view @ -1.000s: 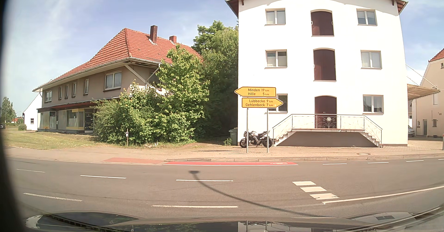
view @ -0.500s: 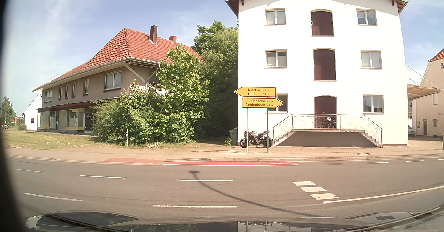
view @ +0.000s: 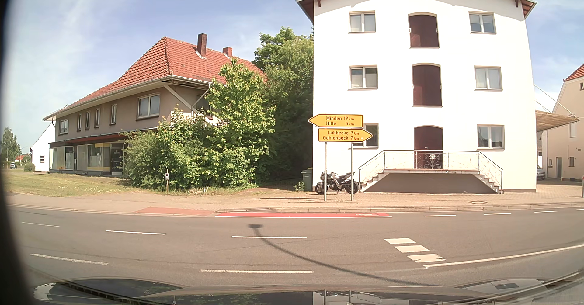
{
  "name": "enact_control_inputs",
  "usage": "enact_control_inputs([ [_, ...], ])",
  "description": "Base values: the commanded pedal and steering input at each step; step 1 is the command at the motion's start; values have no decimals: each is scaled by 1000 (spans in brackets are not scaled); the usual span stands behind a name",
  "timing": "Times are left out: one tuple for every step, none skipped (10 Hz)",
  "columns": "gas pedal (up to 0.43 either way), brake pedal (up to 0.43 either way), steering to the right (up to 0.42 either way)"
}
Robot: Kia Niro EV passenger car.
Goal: Follow the waypoints while adhering to traffic rules and regulations
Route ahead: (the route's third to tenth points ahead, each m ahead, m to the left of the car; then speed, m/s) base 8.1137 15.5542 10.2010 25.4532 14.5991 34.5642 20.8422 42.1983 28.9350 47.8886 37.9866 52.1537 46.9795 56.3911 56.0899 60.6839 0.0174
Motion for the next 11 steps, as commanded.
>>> enact_control_inputs([
  [0,262,15],
  [0,262,15],
  [0,262,15],
  [0,256,15],
  [0,262,15],
  [0,262,15],
  [0,262,15],
  [0,262,15],
  [0,262,15],
  [0,262,15],
  [0,262,15],
])
